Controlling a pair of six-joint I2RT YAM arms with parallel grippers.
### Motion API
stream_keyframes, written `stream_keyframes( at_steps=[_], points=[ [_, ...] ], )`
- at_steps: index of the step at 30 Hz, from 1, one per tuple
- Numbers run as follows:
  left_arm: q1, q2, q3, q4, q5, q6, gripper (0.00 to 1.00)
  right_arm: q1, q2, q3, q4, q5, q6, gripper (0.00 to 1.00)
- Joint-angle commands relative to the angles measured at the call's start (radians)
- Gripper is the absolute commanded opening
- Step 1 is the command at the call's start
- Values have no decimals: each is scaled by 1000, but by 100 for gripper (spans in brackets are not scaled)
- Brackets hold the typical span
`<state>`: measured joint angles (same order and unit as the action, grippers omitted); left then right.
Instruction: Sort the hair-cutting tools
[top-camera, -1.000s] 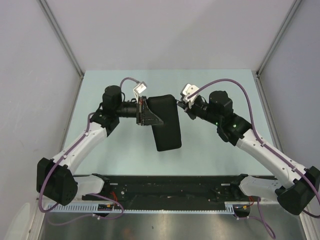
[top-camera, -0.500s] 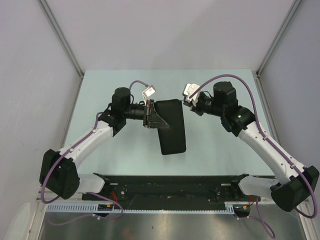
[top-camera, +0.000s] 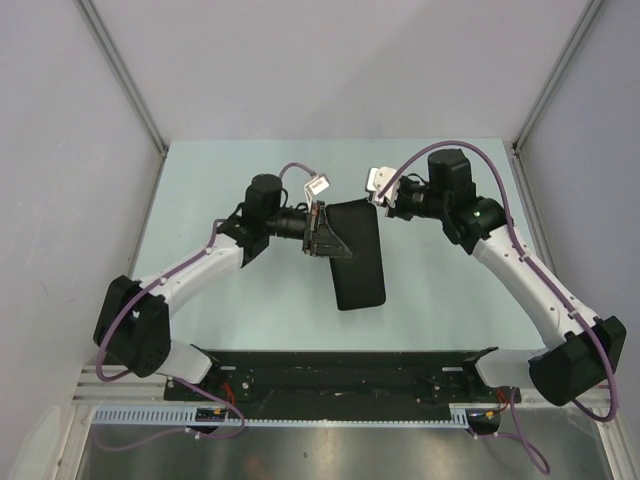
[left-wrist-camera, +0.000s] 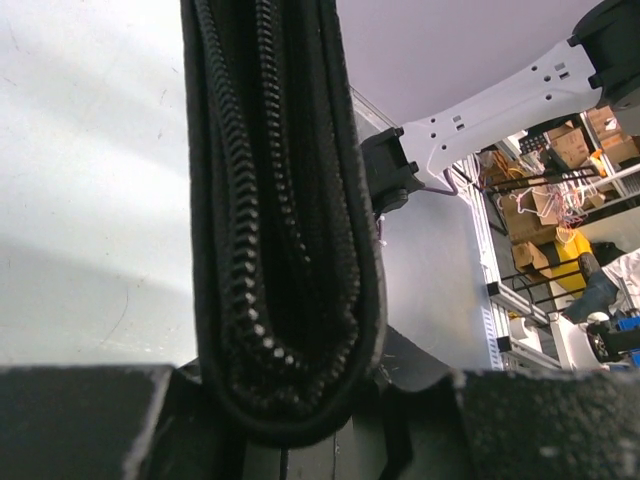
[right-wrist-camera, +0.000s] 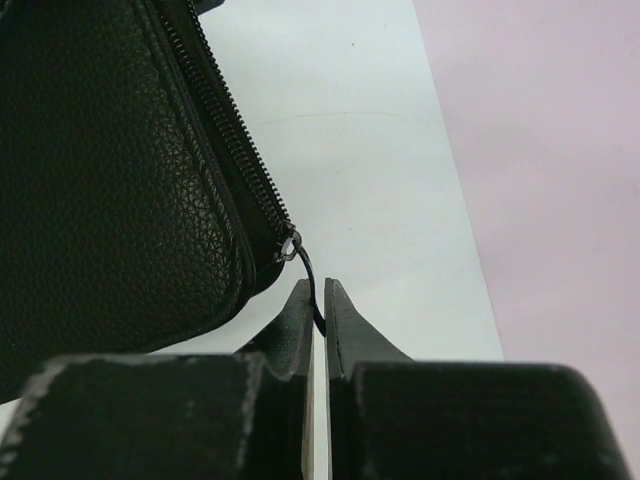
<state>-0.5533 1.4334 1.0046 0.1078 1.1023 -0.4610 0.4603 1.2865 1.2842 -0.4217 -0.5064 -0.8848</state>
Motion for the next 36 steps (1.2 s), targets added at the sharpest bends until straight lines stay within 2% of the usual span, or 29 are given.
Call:
stream_keyframes(
  at_steps=[1,7,12,17,21,23,28,36],
  points=[
    [-125,12,3,-79,272,39,0,-54,20,127,255,86,-94,0],
    [-151,15,-9,-80,262,51,0,-51,50,214,123,31,-141,0],
    [-151,18,-8,-83,237,62,0,-38,2,198,57,5,-123,0],
    [-151,27,-3,-95,240,74,0,20,-7,196,6,115,-207,0],
    [-151,33,-9,-100,240,87,0,115,7,184,35,293,-289,0],
    [-151,44,-14,-100,237,93,0,156,20,182,72,330,-296,0],
    [-151,61,-15,-143,232,117,0,216,62,182,70,347,-319,0],
    [-151,81,-20,-201,206,168,0,264,119,182,132,283,-272,0]
  ],
)
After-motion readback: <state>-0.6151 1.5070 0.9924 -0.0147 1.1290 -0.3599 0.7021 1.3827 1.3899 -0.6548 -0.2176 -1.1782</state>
